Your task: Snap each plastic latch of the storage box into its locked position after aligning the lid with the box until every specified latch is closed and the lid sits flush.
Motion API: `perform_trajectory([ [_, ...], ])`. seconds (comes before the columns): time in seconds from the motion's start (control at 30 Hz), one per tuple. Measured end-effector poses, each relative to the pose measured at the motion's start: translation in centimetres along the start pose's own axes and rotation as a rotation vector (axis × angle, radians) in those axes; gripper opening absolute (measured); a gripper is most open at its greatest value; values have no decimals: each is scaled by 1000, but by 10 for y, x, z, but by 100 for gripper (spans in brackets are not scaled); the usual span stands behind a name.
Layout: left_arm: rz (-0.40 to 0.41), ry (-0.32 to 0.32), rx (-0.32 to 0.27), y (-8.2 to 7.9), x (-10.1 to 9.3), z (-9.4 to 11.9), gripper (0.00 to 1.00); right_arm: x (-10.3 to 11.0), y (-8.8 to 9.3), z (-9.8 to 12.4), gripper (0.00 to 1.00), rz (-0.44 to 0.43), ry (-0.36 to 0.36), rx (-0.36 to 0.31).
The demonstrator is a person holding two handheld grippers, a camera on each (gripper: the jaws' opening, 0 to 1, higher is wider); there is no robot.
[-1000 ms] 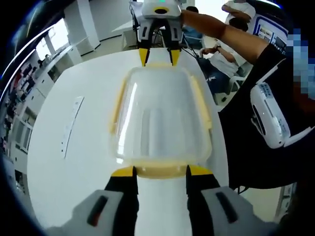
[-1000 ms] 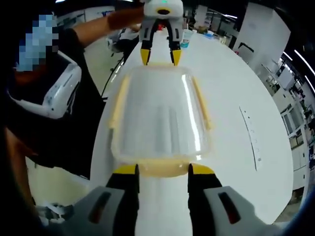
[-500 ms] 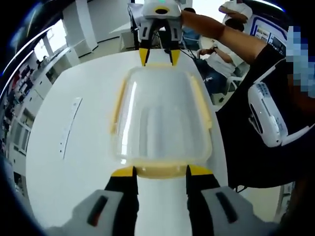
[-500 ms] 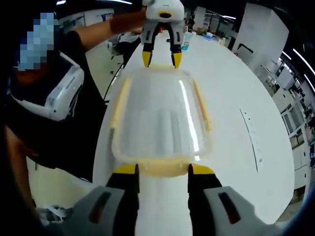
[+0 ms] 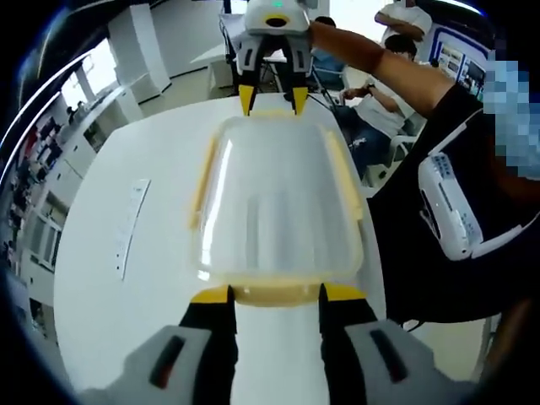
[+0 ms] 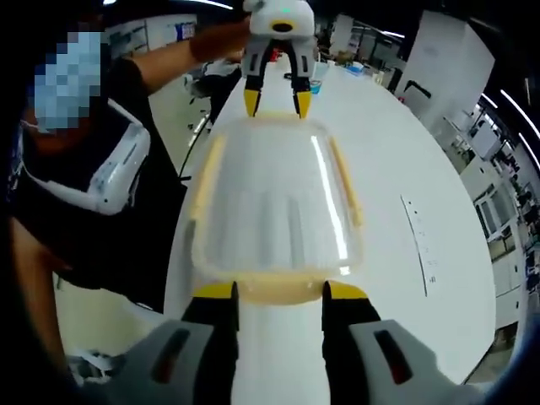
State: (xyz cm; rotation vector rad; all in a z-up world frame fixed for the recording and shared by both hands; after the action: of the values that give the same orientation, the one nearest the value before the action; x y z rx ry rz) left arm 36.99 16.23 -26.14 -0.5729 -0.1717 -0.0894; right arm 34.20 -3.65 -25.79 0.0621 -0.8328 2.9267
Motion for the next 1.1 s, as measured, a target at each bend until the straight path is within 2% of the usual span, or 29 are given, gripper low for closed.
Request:
perform_trajectory([
  [0.23, -9, -6, 4, 4, -3, -6, 34, 1, 4, -5, 34, -7, -5, 19],
  [0.5, 1, -1, 5, 8, -5, -7, 34, 2, 4, -8, 34, 4, 3, 8],
  [0.67, 1, 4, 8, 9, -9, -11, 34, 4, 7, -12, 34, -7, -14, 36],
  [0.87, 12, 6, -2, 11, -10, -14, 34, 3, 9, -14, 34, -3, -5, 36],
  [0.93, 13, 3, -8, 11, -10, -15, 34, 0, 12, -16, 34, 13, 26, 53],
  [1.0, 21, 17, -5, 11, -12, -15, 34, 4, 12, -19, 33, 10, 9, 52],
  [1.1, 8, 6, -2, 14, -11, -18, 34, 2, 13, -20, 34, 5, 13, 45],
])
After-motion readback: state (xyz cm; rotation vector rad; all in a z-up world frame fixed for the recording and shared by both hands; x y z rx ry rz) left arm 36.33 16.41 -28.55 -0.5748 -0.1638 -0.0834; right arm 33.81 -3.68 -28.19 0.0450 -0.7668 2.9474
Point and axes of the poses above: the point that each gripper's makers call its tool centre point, and the gripper's own axes: z roughly backward along the fingers, x roughly to its left, y roughly out of its underside, the point moved 1 cm from there along z, roughly backward along the fingers, and after that the axes turned 10 degrees about -y, right-handed, at the moved point
